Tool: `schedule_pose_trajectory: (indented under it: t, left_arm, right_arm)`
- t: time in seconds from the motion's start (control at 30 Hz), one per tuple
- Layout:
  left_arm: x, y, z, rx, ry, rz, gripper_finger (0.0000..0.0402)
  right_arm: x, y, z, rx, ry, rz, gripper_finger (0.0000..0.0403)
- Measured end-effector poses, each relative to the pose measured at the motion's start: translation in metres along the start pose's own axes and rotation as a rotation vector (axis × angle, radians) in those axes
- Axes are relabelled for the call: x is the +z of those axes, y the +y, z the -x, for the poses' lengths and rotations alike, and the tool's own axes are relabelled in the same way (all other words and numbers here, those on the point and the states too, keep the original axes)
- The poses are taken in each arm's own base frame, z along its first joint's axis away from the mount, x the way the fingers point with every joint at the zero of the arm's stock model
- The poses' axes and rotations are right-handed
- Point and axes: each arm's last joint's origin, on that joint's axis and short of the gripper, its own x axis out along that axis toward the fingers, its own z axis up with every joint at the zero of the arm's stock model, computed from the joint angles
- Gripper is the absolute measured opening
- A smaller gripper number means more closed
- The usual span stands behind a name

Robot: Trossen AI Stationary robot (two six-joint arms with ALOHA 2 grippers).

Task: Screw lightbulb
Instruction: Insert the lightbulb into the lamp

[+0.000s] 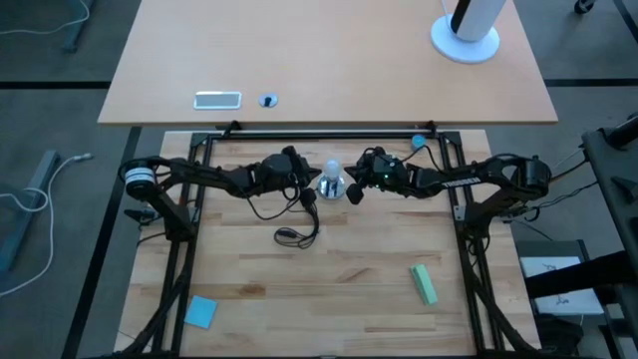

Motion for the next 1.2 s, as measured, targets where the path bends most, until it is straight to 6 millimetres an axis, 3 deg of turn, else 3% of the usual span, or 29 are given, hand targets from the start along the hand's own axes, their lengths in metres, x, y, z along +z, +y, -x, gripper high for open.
schedule_pose_trajectory:
  t: [0.83, 0.97, 1.2]
  left_arm:
    - [-0.001, 0.000, 0.000, 0.001, 0.008, 0.011, 0.0001]
    - [0.002, -0.001, 0.008, -0.004, 0.052, 0.033, 0.0004]
    - [0.007, 0.000, 0.009, -0.004, -0.002, 0.008, 0.0001]
  right_arm:
    - [-0.005, 0.002, -0.003, 0.082, 0.041, -0.002, 0.0000]
    - [-0.008, -0.004, -0.001, -0.008, 0.078, -0.016, 0.0000]
    - [-0.006, -0.021, -0.010, 0.001, 0.050, -0.068, 0.0000]
